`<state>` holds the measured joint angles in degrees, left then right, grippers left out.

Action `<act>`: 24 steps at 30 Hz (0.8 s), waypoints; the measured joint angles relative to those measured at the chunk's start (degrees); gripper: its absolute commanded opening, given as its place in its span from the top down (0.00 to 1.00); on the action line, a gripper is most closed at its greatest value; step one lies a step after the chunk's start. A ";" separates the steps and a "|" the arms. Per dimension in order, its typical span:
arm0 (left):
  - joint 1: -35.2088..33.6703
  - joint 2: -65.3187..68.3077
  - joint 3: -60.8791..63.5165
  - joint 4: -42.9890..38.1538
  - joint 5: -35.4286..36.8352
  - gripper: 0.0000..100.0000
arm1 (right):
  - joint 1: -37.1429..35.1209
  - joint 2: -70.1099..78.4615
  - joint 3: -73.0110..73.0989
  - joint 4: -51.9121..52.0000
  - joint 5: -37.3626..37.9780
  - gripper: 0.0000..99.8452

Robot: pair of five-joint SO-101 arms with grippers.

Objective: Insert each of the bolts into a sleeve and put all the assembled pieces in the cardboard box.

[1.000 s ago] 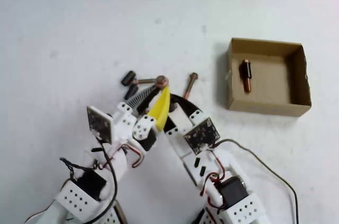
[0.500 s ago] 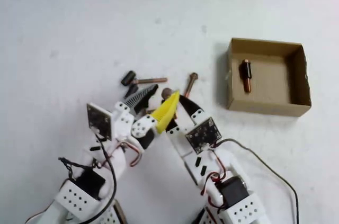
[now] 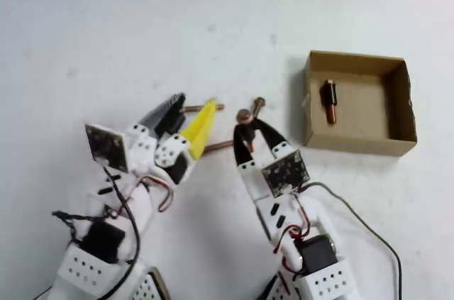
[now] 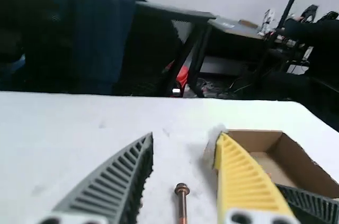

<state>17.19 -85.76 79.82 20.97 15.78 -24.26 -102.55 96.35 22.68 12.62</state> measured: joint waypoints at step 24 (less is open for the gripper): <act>-13.19 0.00 -4.84 32.88 -9.67 0.98 | 18.99 1.67 -21.63 28.31 0.00 0.98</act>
<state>4.00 -85.76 74.99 53.85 6.11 -5.27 -100.88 74.73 50.99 12.62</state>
